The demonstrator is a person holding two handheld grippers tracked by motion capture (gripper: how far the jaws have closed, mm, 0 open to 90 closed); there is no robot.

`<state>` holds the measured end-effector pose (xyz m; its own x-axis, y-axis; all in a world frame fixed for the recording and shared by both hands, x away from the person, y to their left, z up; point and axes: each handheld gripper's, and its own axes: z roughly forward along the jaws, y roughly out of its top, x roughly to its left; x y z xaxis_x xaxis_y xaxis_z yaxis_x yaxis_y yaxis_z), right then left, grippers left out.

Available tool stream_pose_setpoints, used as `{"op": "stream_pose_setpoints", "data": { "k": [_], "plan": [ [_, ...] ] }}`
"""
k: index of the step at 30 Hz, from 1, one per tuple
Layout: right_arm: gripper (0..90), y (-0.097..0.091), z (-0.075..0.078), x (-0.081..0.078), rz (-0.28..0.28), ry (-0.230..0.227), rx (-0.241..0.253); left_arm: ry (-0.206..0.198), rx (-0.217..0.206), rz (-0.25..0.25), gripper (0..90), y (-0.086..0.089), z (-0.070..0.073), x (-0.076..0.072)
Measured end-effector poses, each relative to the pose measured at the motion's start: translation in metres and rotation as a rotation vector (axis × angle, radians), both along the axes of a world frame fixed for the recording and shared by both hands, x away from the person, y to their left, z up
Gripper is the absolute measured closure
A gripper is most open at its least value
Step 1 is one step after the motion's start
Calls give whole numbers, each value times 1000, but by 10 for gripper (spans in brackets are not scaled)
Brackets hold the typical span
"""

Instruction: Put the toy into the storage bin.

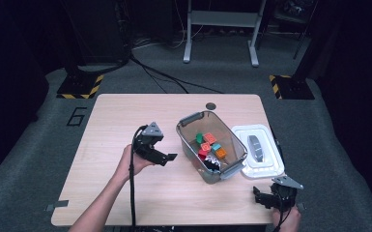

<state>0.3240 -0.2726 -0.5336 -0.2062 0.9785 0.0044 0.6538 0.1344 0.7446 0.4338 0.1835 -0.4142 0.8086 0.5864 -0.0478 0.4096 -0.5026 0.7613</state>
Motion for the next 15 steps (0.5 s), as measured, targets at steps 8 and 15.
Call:
{"op": "stream_pose_setpoints", "data": {
  "k": [8,15],
  "plan": [
    [9,0,0,0,0,0,0,32,52,128,61,39,-41,5],
    [9,0,0,0,0,0,0,3,105,263,16,67,-66,12]
  ]
}}
